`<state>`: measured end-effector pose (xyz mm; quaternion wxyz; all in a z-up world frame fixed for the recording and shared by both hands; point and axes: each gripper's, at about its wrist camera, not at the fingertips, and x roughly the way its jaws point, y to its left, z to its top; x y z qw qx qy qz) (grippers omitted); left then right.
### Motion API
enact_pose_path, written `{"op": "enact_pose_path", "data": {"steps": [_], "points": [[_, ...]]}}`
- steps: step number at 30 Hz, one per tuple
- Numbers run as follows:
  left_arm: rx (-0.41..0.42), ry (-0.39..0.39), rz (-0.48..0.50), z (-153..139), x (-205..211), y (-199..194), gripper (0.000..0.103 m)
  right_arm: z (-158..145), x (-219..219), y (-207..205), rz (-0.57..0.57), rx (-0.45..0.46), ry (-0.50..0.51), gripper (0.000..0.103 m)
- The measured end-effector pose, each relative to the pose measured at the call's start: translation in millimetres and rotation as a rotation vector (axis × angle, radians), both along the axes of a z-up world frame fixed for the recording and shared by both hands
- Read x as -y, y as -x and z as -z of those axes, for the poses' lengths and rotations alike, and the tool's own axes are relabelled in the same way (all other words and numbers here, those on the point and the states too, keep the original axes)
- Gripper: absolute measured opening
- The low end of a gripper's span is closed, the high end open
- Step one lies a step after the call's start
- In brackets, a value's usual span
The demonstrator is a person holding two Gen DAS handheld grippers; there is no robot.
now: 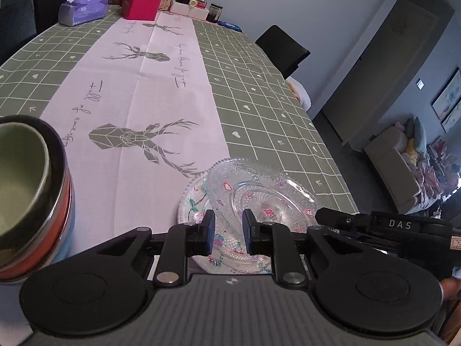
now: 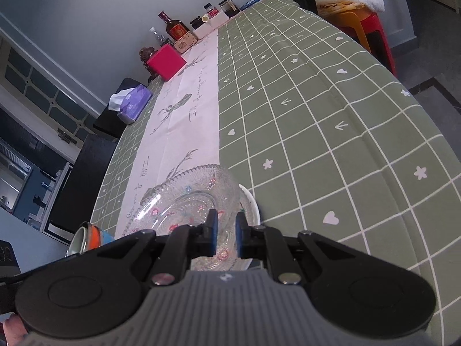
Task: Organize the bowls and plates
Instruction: 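Carry the pink-dotted plate with the right tool onto the plate stack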
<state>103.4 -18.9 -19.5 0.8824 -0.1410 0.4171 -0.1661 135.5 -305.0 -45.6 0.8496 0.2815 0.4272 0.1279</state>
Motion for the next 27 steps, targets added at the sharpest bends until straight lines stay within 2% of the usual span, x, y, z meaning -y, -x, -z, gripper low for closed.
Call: {"op": "enact_pose_path", "data": {"steps": [10,20,27], "points": [[0.008,0.003,-0.023,21.0,-4.8,3.3,0.022,11.7,-10.9,-5.5,-0.032,-0.043,0.064,0.011],[0.054,-0.078,-0.006,25.8,2.5,4.8,0.022,12.2,-18.9,-6.7,-0.055,-0.044,0.115,0.011],[0.104,-0.195,0.017,26.4,12.5,9.6,0.022,9.7,-28.8,-5.4,-0.09,-0.018,0.185,0.012]]}}
